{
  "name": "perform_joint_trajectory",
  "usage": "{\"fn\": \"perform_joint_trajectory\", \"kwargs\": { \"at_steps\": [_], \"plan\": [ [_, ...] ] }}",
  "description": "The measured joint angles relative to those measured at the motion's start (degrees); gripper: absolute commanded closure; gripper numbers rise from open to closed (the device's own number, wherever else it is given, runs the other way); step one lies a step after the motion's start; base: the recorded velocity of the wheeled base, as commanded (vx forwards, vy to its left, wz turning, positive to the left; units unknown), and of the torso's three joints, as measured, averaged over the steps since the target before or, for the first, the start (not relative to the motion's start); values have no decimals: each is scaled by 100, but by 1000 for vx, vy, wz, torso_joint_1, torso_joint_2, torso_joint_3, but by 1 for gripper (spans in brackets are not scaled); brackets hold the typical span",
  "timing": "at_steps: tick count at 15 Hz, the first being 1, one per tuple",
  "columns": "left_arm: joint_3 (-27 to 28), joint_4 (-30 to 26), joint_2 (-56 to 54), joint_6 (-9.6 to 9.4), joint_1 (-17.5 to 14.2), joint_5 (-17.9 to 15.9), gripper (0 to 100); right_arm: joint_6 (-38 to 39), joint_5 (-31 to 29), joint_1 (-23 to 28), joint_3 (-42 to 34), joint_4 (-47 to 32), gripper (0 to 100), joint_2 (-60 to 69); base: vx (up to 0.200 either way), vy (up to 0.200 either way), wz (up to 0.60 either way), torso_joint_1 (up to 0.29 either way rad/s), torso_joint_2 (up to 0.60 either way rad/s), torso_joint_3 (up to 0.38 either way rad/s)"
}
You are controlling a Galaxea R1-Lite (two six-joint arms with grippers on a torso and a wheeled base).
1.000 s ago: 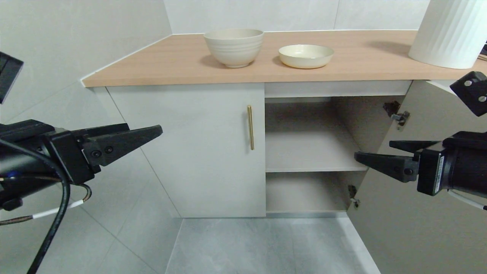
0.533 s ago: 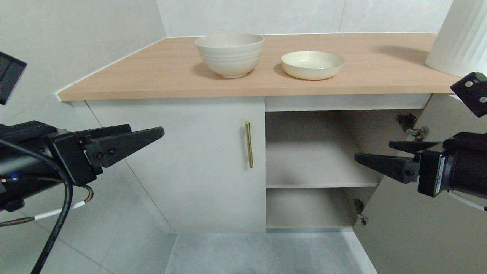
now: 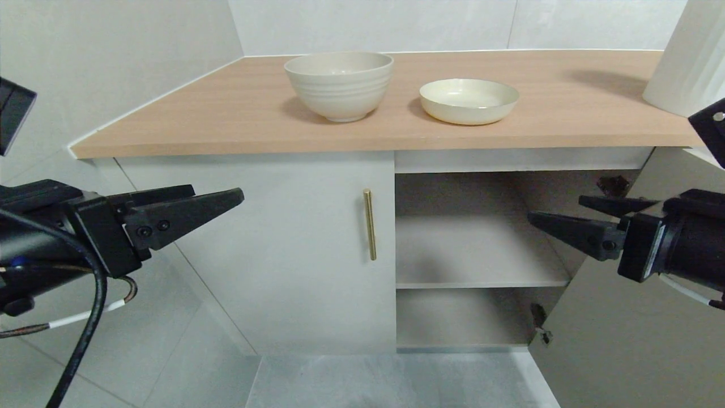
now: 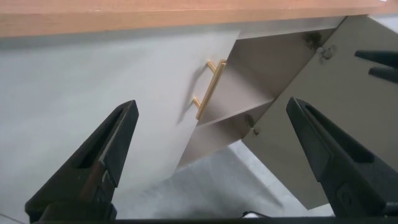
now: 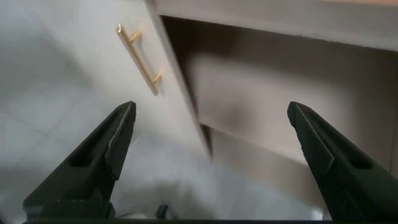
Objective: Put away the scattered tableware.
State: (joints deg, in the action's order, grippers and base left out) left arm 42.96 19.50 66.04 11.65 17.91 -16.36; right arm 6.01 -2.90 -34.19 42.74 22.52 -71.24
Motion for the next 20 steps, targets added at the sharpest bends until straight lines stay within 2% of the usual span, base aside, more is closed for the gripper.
{"fn": "perform_joint_trajectory", "kwargs": {
  "at_steps": [3, 6, 10, 16, 20],
  "plan": [
    [10, 1, 0, 0, -7, 0, 0, -166, -16, 73, -276, 439, 0, -127, 0, 0, 0, 0, 0, 0],
    [10, -2, 2, 0, -7, 2, 0, -202, -16, 104, -319, 439, 0, -199, 0, 0, 0, 11, -24, -11],
    [15, 6, 0, 2, -7, 0, 0, -267, -16, 104, -327, 447, 0, -249, 0, 0, 0, 137, -198, -218],
    [10, -2, 37, 11, -7, 0, 0, -268, -18, 107, -328, 444, 0, -273, 0, 0, 0, 113, -553, -263],
    [10, -13, 56, 13, -9, 2, 0, -268, -21, 121, -328, 435, 0, -301, 0, 0, 0, 326, -477, -262]
  ]
}}
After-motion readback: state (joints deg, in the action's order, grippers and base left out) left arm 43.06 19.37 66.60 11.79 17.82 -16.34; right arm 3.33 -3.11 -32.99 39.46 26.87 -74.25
